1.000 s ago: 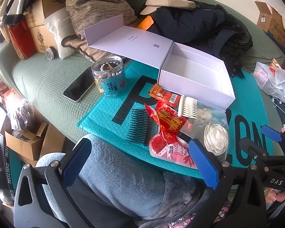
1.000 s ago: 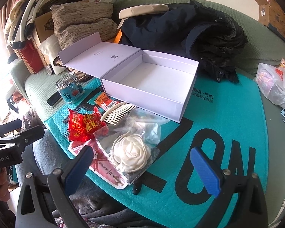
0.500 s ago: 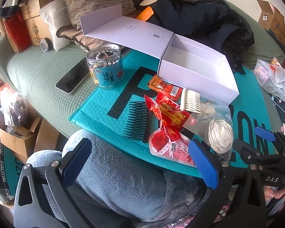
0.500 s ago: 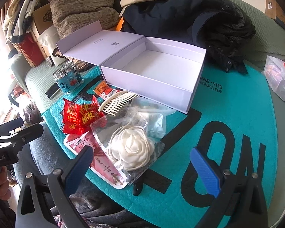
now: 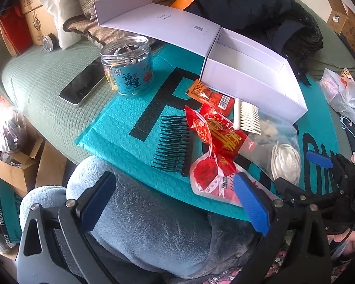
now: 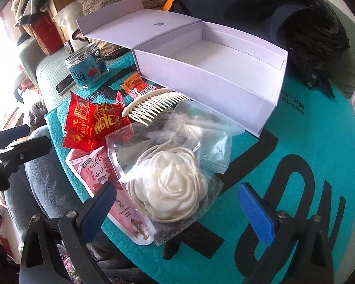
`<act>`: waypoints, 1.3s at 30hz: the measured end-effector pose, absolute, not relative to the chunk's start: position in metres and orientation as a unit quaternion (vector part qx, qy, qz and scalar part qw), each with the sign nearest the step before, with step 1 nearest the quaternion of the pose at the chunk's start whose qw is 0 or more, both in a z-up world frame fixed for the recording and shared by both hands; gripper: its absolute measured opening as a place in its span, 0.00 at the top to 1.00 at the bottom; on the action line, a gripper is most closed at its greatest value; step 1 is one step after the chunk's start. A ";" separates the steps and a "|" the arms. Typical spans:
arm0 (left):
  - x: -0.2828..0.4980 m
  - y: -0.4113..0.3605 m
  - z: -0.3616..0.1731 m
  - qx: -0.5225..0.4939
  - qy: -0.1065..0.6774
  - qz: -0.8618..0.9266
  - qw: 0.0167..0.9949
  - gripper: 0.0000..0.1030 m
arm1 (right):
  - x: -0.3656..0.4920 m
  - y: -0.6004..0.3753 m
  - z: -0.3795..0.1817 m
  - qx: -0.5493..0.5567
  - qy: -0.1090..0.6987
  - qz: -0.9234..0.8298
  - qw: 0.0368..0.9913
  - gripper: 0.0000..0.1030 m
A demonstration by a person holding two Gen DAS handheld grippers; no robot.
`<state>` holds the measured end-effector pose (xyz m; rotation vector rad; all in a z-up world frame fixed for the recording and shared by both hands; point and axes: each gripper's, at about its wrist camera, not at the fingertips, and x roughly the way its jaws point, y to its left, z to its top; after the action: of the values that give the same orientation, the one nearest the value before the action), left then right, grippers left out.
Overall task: Organize objects
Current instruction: 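Grasp the clear bag with the white rose in the right tool, then grasp the red candy packet with the left tool while the right tool holds the rose bag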
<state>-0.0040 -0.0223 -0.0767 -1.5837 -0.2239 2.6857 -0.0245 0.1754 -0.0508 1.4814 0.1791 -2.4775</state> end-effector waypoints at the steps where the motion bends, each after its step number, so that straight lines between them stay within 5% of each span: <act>1: -0.005 -0.022 -0.078 -0.509 -0.073 0.858 0.007 0.03 | -0.026 0.174 -0.052 0.507 0.071 -0.849 0.127 0.01; 8: -0.007 -0.022 -0.082 -0.513 -0.078 0.855 0.007 0.03 | -0.034 0.167 -0.058 0.506 0.091 -0.843 0.157 0.02; 15: -0.011 -0.018 -0.080 -0.511 -0.069 0.857 0.002 0.03 | -0.034 0.168 -0.059 0.504 0.090 -0.839 0.184 0.31; 21: -0.017 -0.009 -0.075 -0.500 -0.078 0.862 0.024 0.05 | -0.032 0.182 -0.048 0.494 0.072 -0.846 0.185 0.43; 39: -0.070 0.046 -0.099 -0.507 -0.053 0.857 0.070 0.10 | -0.042 0.224 -0.030 0.483 0.012 -0.860 0.162 0.45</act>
<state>-0.0698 0.0464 -0.0989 -1.5263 -0.1608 2.5796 -0.0420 0.2242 -0.0304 1.3793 0.0336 -2.4560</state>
